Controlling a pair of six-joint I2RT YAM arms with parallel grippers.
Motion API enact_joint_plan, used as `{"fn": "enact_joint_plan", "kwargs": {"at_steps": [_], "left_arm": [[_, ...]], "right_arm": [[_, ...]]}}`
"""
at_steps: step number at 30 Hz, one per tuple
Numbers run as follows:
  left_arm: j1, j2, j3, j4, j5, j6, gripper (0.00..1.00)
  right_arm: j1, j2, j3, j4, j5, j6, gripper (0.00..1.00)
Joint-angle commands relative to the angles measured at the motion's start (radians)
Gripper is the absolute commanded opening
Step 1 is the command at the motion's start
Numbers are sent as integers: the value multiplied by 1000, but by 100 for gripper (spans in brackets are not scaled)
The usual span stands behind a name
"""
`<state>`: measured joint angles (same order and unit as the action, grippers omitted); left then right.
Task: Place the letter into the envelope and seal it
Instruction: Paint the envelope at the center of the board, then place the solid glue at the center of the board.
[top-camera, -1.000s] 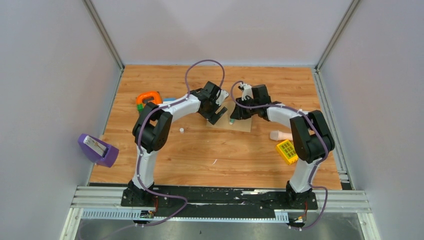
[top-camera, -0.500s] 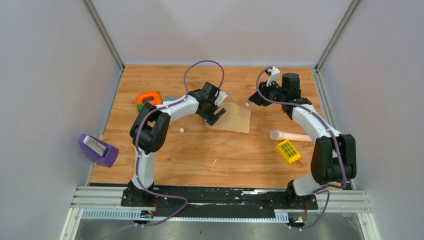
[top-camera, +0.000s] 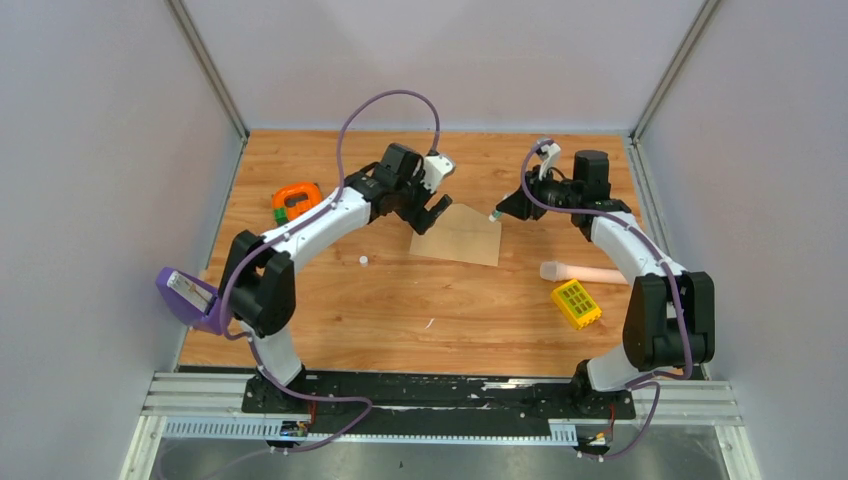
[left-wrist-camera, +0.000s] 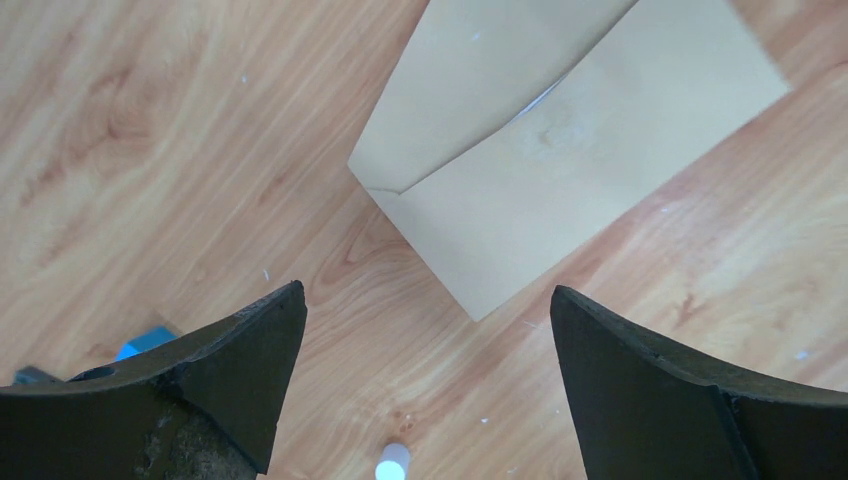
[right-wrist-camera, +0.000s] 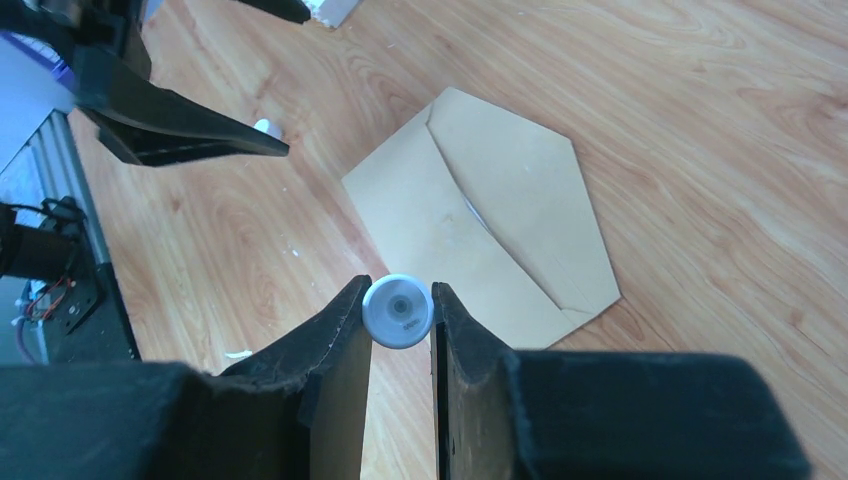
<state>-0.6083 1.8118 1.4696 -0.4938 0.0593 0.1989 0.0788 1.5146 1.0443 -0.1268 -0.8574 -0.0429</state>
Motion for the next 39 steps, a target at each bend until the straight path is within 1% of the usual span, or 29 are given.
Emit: {"fn": "enact_joint_plan", "kwargs": {"at_steps": [1,2,5,7,11,15,17,18,19,20,22,23,25,26,28,31,34,36,39], "left_arm": [[1,-100,-35,13,184,51,100],[2,-119,-48,10,220,54,100],[3,-158,-70,-2,423,65,100],[3,-175,-66,-26,523,71,100],[3,-187,-49,-68,638,81,100],[5,-193,-51,-78,714,75,100],[4,-192,-47,-80,725,74,100],[5,-191,-45,-88,717,79,100],[6,-191,-40,-91,709,81,100],[7,-192,-42,-96,695,85,100],[14,-197,-53,-89,681,86,100],[19,-204,-68,-82,676,84,100],[26,-214,-94,-54,653,74,100],[28,-216,-107,-36,629,68,100],[30,-217,-110,-24,599,62,100],[32,-212,-108,-22,582,57,100],[33,-214,-114,-16,577,49,99],[32,-219,-121,-7,561,46,99],[32,-224,-130,4,532,42,99]], "right_arm": [[-9,-40,3,12,-147,-42,0],[-11,-38,3,10,-187,-45,0],[-17,-29,0,-4,-313,-55,0],[-17,-21,-3,-14,-384,-66,0],[-16,-7,-1,-28,-428,-73,0],[-16,17,0,-29,-469,-61,0],[-15,39,11,-45,-506,-54,0],[-14,57,29,-78,-500,-60,0],[-14,85,73,-165,-469,-102,0],[-14,116,158,-290,-429,-169,0],[-15,202,310,-554,-340,-286,0],[-20,244,374,-713,-316,-336,0],[-31,307,456,-853,-293,-380,0],[-35,326,478,-885,-278,-375,0],[-38,353,501,-919,-201,-339,0],[-49,411,578,-1027,-108,-360,0],[-69,456,648,-1121,-80,-381,0],[-108,472,669,-1153,-67,-388,0],[-132,508,696,-1201,-31,-405,0]]}}
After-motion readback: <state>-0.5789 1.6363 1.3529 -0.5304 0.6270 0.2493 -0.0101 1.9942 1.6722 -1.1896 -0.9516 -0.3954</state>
